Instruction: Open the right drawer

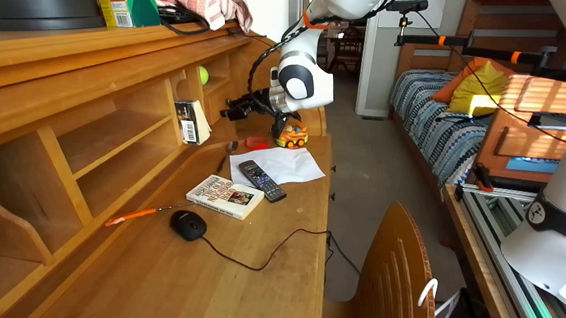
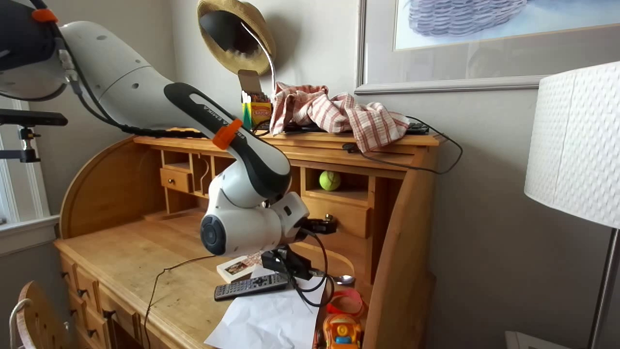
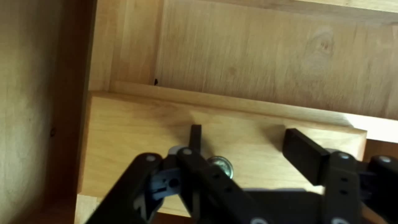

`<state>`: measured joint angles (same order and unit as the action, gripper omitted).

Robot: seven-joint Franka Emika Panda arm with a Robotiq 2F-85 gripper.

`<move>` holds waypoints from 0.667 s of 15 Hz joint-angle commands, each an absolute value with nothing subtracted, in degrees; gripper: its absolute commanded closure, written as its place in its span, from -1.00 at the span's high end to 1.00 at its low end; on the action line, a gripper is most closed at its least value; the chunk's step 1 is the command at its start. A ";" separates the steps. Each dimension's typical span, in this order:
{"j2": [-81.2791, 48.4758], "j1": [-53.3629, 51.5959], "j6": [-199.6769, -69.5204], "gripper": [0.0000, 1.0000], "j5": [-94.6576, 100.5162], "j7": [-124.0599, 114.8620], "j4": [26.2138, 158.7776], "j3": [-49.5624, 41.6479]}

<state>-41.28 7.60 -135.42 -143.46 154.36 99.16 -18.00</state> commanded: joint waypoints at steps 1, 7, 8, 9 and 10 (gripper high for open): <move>-42.62 8.37 -133.61 -0.25 -143.89 155.34 97.92 -17.63; -41.55 9.31 -133.20 -1.00 -145.04 156.49 98.98 -18.02; -40.94 9.24 -133.49 -1.00 -144.83 156.44 100.05 -18.10; -40.34 8.99 -133.74 -1.00 -144.61 156.75 101.35 -18.12; -39.91 8.82 -133.50 -1.00 -144.54 157.27 102.53 -18.16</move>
